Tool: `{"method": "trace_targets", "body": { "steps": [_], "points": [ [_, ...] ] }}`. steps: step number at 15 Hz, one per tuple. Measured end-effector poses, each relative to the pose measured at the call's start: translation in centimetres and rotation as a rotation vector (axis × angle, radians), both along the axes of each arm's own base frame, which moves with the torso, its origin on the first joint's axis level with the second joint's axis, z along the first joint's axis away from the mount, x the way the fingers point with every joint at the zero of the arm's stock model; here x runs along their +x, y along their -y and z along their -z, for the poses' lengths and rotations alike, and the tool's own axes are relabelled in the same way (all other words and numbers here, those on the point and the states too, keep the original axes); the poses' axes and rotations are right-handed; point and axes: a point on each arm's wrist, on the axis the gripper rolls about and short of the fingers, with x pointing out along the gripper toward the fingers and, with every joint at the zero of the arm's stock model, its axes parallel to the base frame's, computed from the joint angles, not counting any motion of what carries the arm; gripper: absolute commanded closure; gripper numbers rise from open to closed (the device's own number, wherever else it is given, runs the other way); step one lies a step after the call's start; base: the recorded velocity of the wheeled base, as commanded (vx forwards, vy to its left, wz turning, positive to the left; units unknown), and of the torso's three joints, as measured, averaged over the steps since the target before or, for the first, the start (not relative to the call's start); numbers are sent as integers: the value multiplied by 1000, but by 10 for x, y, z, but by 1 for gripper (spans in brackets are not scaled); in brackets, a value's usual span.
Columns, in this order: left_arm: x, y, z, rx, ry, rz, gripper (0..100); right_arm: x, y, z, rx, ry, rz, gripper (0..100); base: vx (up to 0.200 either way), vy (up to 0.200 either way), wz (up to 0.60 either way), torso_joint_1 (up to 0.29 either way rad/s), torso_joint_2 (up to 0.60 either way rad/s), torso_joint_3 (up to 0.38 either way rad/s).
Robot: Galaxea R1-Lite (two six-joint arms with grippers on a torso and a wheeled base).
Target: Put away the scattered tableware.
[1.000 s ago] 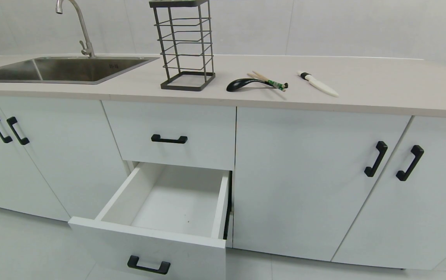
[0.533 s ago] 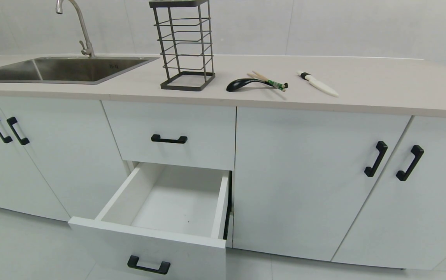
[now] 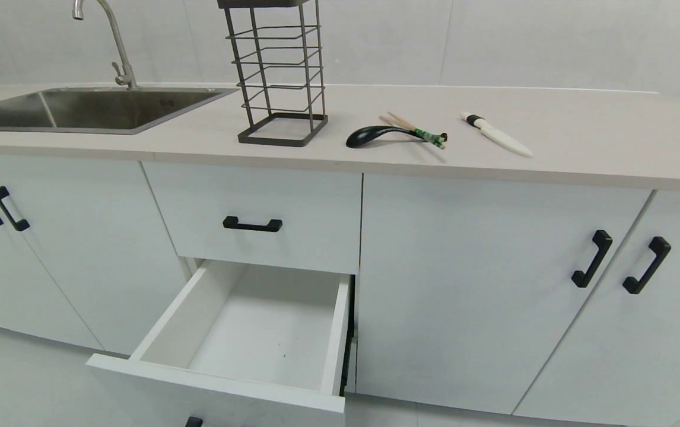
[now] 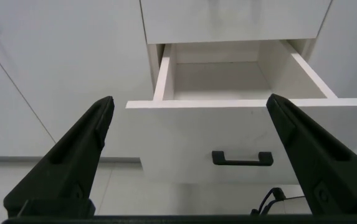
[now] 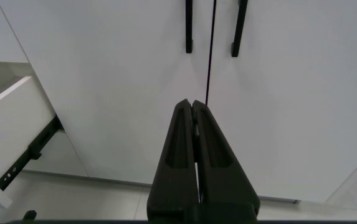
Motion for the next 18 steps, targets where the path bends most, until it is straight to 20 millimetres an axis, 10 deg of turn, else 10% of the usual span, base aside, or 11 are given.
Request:
{"method": "trace_targets", "body": {
  "steps": [18],
  "points": [
    [0, 0, 0, -30, -5, 0, 0, 0, 0, 0, -2, 0, 1, 100, 0, 0, 0, 112, -285, -181]
  ]
}}
